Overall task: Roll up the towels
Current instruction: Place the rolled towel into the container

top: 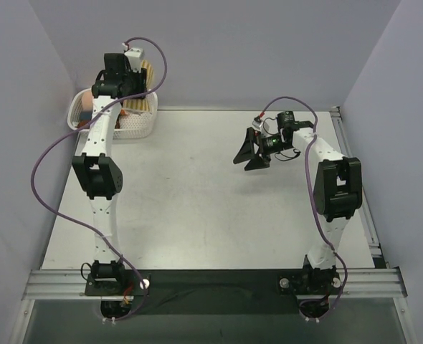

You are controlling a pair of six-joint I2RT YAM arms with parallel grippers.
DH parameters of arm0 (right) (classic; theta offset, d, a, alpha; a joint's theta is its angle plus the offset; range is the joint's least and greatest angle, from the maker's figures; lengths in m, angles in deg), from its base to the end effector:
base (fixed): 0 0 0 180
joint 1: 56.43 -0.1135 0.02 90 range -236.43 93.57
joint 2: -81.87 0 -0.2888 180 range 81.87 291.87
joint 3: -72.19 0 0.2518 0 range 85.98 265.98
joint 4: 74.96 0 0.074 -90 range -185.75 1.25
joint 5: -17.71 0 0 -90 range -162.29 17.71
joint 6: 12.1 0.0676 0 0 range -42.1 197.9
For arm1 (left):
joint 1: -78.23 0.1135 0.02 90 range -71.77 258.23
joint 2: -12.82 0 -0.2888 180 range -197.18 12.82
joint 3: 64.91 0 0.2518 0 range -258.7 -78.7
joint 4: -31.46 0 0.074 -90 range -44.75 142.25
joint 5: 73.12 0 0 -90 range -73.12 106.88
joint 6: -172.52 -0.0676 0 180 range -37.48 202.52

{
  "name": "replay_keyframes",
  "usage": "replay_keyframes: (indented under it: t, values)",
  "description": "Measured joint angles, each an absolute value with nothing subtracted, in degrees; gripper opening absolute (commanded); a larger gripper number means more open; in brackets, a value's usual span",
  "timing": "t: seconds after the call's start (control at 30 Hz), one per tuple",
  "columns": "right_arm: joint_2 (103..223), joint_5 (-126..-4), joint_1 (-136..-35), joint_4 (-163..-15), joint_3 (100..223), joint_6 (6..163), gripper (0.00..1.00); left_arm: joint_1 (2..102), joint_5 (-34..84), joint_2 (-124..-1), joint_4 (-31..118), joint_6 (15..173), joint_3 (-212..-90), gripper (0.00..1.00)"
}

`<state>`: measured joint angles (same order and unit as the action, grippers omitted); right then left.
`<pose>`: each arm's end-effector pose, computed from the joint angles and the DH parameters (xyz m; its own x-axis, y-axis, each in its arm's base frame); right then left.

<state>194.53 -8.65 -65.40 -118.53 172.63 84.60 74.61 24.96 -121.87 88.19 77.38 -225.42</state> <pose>0.4211 0.1278 0.2407 -0.8774 -0.0861 -0.4719 -0.4677 0.3726 0.8015 0.5689 -0.0455 0.3561 -0.4942 0.1201 -0.8610 0.2281 0.9736 0.0050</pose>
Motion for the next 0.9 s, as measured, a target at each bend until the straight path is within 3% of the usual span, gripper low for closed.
replay_keyframes:
  t: [0.4,0.9]
  values:
    - [194.5,-8.7,-65.4,-119.2,172.1,83.2,1.0,76.8,20.1,-131.7,74.7,75.6,-222.4,0.0]
    - [194.6,-8.8,-65.4,-119.4,171.6,82.5,1.0,78.0,19.0,-138.1,73.3,74.3,-222.3,0.0]
